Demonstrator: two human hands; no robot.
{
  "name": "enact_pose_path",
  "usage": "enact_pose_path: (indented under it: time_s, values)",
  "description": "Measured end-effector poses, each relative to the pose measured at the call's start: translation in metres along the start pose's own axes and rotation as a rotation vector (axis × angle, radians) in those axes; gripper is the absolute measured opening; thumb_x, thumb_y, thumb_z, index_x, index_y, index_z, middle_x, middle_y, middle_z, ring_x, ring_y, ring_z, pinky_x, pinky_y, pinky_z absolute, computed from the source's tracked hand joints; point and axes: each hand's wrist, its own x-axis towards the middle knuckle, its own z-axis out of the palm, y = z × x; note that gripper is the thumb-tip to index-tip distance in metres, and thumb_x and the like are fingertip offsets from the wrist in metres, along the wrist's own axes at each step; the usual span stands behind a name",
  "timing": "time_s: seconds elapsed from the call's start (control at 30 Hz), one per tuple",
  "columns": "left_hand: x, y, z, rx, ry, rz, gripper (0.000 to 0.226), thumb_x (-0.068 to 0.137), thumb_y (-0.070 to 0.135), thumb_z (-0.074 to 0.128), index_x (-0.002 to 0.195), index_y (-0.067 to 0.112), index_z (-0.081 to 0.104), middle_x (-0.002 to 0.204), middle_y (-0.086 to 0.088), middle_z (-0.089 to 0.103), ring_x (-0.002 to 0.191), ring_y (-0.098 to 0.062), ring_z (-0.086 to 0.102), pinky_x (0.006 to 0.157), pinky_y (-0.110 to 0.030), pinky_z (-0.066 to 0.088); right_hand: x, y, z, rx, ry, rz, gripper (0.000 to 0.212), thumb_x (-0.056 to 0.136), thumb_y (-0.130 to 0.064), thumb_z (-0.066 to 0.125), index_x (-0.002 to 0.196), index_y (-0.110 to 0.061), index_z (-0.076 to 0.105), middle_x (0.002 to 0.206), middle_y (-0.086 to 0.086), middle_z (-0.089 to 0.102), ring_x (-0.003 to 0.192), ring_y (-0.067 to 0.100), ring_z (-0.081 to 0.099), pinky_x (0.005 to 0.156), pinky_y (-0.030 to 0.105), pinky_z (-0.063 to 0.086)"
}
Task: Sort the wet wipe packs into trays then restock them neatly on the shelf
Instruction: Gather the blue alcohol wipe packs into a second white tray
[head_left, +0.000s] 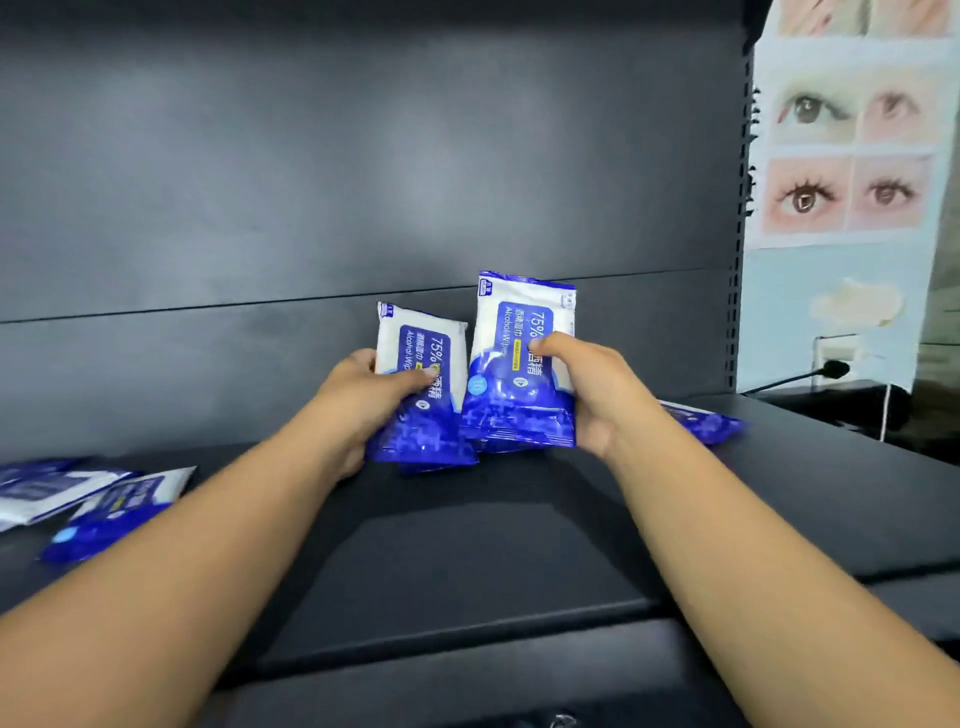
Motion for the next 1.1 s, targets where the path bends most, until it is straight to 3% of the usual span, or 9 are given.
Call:
enact_pose_path:
  time_s: [0.17, 0.33, 0.5, 0.67, 0.8, 0.93, 1.03, 1.07, 1.1]
  values:
    - [-0.120, 0.020, 0.001, 0.017, 0.068, 0.154, 0.018, 0.079, 0.012, 0.070, 0.092, 0.017, 0.059, 0.076, 0.002, 0.071, 0.058, -0.011, 0.068, 0.050, -0.028, 0.056, -0.108, 0.011, -0.033, 0.114, -0.181, -0.012, 0.010, 0.087, -0.004, 0.056, 0.083, -0.008, 0.064, 0.074, 0.009, 0.072, 0.062, 0.020, 0.069, 0.062, 0.044, 0.057]
    - [-0.237, -0.027, 0.026, 0.025, 0.044, 0.044, 0.014, 0.079, 0.007, 0.067, 0.087, 0.016, 0.061, 0.070, 0.005, 0.072, 0.059, -0.010, 0.068, 0.054, -0.026, 0.056, -0.207, 0.049, -0.090, 0.170, -0.245, 0.073, 0.012, 0.087, -0.004, 0.055, 0.088, -0.011, 0.065, 0.075, 0.005, 0.073, 0.065, 0.016, 0.070, 0.059, 0.035, 0.059]
    - [-0.331, -0.115, 0.047, 0.001, 0.065, -0.229, 0.017, 0.074, 0.010, 0.070, 0.088, 0.016, 0.063, 0.074, 0.002, 0.073, 0.064, -0.013, 0.068, 0.059, -0.029, 0.058, -0.273, 0.111, -0.152, 0.094, -0.101, 0.311, 0.010, 0.089, -0.005, 0.056, 0.092, -0.011, 0.063, 0.076, 0.003, 0.073, 0.066, 0.016, 0.070, 0.056, 0.034, 0.059]
    - [-0.394, -0.230, 0.058, 0.067, 0.053, -0.591, 0.013, 0.075, 0.013, 0.072, 0.086, 0.016, 0.067, 0.082, -0.005, 0.073, 0.075, -0.024, 0.067, 0.081, -0.044, 0.053, -0.322, 0.200, -0.209, -0.016, 0.022, 0.572, 0.013, 0.087, -0.003, 0.057, 0.095, -0.009, 0.065, 0.075, 0.004, 0.073, 0.063, 0.015, 0.069, 0.060, 0.030, 0.058]
    - [-0.433, -0.327, 0.067, 0.089, 0.033, -0.865, 0.018, 0.074, 0.019, 0.075, 0.090, 0.018, 0.066, 0.085, -0.005, 0.073, 0.077, -0.023, 0.069, 0.078, -0.040, 0.054, -0.353, 0.283, -0.253, -0.108, 0.145, 0.788, 0.013, 0.087, -0.003, 0.058, 0.094, -0.008, 0.068, 0.080, 0.006, 0.072, 0.066, 0.018, 0.069, 0.058, 0.030, 0.058]
    - [-0.462, -0.423, 0.074, 0.122, 0.017, -1.052, 0.031, 0.071, 0.020, 0.078, 0.097, 0.014, 0.063, 0.089, -0.008, 0.071, 0.077, -0.023, 0.069, 0.066, -0.034, 0.057, -0.382, 0.370, -0.292, -0.267, 0.217, 0.935, 0.009, 0.084, -0.008, 0.065, 0.092, -0.012, 0.068, 0.093, 0.010, 0.071, 0.079, 0.023, 0.067, 0.070, 0.031, 0.055]
    - [-0.479, -0.497, 0.081, 0.174, 0.049, -1.148, 0.029, 0.077, 0.013, 0.073, 0.102, 0.008, 0.061, 0.097, -0.012, 0.069, 0.082, -0.026, 0.067, 0.072, -0.040, 0.056, -0.401, 0.441, -0.320, -0.384, 0.275, 1.029, 0.015, 0.084, -0.011, 0.066, 0.073, -0.015, 0.058, 0.071, -0.006, 0.065, 0.058, 0.006, 0.057, 0.057, 0.019, 0.045]
    - [-0.482, -0.519, 0.083, 0.216, 0.048, -1.152, 0.029, 0.078, 0.012, 0.073, 0.103, 0.006, 0.060, 0.098, -0.013, 0.068, 0.082, -0.026, 0.065, 0.071, -0.035, 0.055, -0.406, 0.465, -0.327, -0.422, 0.281, 1.057, 0.013, 0.083, -0.016, 0.068, 0.077, -0.011, 0.057, 0.076, -0.008, 0.065, 0.066, 0.008, 0.058, 0.064, 0.021, 0.046]
    - [-0.484, -0.543, 0.084, 0.280, 0.042, -1.131, 0.031, 0.078, 0.011, 0.072, 0.105, 0.004, 0.060, 0.098, -0.014, 0.066, 0.080, -0.025, 0.063, 0.066, -0.027, 0.052, -0.410, 0.491, -0.335, -0.470, 0.277, 1.083, 0.019, 0.081, -0.021, 0.070, 0.091, -0.008, 0.060, 0.094, -0.005, 0.066, 0.084, 0.013, 0.061, 0.078, 0.027, 0.047]
